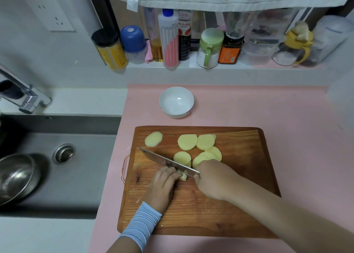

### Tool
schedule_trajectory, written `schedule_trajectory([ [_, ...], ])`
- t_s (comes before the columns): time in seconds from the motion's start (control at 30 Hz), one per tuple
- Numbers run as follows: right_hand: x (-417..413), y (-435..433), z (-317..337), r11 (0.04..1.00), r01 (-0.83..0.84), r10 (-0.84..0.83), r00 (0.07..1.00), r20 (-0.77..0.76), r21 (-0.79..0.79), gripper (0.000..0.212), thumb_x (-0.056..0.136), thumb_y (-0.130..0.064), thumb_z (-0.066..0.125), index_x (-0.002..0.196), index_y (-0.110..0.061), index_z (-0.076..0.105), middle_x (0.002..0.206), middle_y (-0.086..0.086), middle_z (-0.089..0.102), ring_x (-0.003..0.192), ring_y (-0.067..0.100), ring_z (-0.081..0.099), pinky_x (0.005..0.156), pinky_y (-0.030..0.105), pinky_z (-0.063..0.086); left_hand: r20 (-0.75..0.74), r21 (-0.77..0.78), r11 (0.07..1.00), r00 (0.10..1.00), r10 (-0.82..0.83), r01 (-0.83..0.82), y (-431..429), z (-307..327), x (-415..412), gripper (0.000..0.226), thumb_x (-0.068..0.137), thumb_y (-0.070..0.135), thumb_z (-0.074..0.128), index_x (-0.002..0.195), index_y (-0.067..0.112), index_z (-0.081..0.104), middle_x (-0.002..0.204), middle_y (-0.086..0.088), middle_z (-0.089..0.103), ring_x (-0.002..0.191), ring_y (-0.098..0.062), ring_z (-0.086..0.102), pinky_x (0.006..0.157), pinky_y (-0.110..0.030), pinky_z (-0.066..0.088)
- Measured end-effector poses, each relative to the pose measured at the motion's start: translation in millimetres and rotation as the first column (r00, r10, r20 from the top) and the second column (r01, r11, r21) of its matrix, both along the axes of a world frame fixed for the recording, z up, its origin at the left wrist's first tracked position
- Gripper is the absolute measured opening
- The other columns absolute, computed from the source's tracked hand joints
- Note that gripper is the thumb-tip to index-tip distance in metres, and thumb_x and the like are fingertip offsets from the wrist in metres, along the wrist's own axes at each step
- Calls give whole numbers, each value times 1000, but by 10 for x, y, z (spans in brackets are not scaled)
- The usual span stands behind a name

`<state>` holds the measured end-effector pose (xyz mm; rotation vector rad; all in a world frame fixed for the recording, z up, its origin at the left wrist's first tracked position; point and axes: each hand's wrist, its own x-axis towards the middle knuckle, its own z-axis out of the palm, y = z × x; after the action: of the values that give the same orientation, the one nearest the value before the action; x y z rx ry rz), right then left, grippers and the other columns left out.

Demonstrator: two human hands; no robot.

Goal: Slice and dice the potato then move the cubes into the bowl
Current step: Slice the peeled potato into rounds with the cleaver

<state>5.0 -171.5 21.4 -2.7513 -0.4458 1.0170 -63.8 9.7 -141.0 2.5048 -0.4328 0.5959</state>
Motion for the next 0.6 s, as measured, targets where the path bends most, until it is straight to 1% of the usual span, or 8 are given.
schedule_trajectory([
  [0.1, 5, 33, -71, 1000, 14, -15, 1000, 5, 20, 25, 100, -29, 48, 87, -15, 63, 74, 0, 56, 65, 19, 55, 54, 29, 40, 3, -11, 1000, 1000, 5, -5, 1, -15, 6, 32, 88, 5, 60, 117, 17, 55, 120, -1, 53, 109, -25, 52, 99, -36, 44],
  [0.17, -6, 49, -127, 999, 15, -15, 1000, 5, 45, 23, 99, -27, 48, 89, -15, 64, 74, -1, 56, 67, 21, 56, 52, 28, 38, 4, -16, 1000, 1000, -1, 1, 8, -15, 3, 30, 90, 5, 59, 117, 16, 56, 120, -2, 54, 109, -25, 53, 99, -37, 45],
  [0.33, -40, 7, -193, 998, 21, -21, 1000, 1, 59, 27, 100, -31, 47, 83, -15, 61, 71, 0, 56, 66, 22, 56, 54, 29, 39, 5, -5, 1000, 1000, -17, 17, 3, 3, 10, 27, 91, 6, 57, 116, 16, 56, 120, -1, 53, 108, -25, 53, 99, -35, 44],
  [0.43, -2, 20, -186, 998, 21, -21, 1000, 2, 65, 26, 99, -30, 48, 84, -15, 63, 72, 0, 57, 68, 22, 58, 55, 29, 41, 0, -4, 1000, 1000, 0, 0, 5, -14, 20, 27, 92, 7, 57, 117, 16, 55, 120, -2, 54, 109, -25, 52, 98, -35, 45],
  [0.6, -21, -30, -157, 998, 4, -3, 1000, -10, 60, 28, 100, -31, 47, 84, -13, 63, 70, 0, 54, 66, 22, 54, 53, 28, 37, -5, -11, 1000, 1000, -15, 15, 10, -6, 11, 26, 91, 8, 57, 116, 16, 57, 119, -1, 54, 108, -24, 52, 97, -35, 45],
])
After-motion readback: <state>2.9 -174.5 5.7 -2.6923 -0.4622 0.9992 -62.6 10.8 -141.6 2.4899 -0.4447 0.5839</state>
